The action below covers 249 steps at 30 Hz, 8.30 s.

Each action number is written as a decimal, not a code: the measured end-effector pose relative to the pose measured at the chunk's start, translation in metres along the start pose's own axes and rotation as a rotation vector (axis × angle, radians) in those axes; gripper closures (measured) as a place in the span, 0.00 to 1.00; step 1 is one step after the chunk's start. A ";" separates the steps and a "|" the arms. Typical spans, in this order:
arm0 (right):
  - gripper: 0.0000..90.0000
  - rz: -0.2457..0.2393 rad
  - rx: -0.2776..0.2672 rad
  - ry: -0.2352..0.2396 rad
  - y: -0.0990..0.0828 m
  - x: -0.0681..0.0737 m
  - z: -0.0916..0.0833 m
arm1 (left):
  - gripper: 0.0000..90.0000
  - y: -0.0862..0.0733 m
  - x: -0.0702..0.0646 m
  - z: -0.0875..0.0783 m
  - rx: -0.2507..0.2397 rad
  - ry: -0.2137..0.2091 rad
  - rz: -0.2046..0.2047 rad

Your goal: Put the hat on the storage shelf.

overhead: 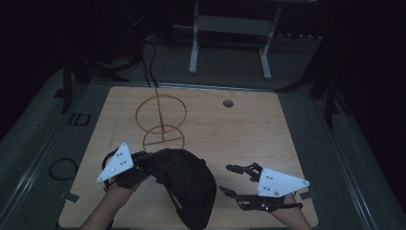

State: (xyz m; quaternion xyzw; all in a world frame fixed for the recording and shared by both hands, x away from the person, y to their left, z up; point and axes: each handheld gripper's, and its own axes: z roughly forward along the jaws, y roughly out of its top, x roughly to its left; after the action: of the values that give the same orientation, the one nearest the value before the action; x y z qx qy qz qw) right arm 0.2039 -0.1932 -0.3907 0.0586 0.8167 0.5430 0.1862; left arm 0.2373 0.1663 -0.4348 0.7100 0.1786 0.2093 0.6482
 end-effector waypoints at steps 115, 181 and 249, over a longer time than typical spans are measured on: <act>0.98 0.189 0.011 -0.272 0.094 -0.151 0.090 | 0.02 -0.114 0.000 -0.066 0.307 0.430 -0.164; 0.61 0.295 0.127 -0.069 0.084 -0.148 0.204 | 0.02 -0.115 0.001 -0.072 0.263 0.437 -0.170; 0.16 0.265 0.130 0.088 -0.067 -0.073 0.142 | 0.02 -0.120 -0.001 -0.068 0.297 0.417 -0.180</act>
State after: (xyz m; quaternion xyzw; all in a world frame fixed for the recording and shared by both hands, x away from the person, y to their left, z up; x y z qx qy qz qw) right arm 0.3309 -0.1189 -0.4827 0.1538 0.8427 0.5108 0.0728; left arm 0.2031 0.2345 -0.5494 0.7202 0.3992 0.2640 0.5022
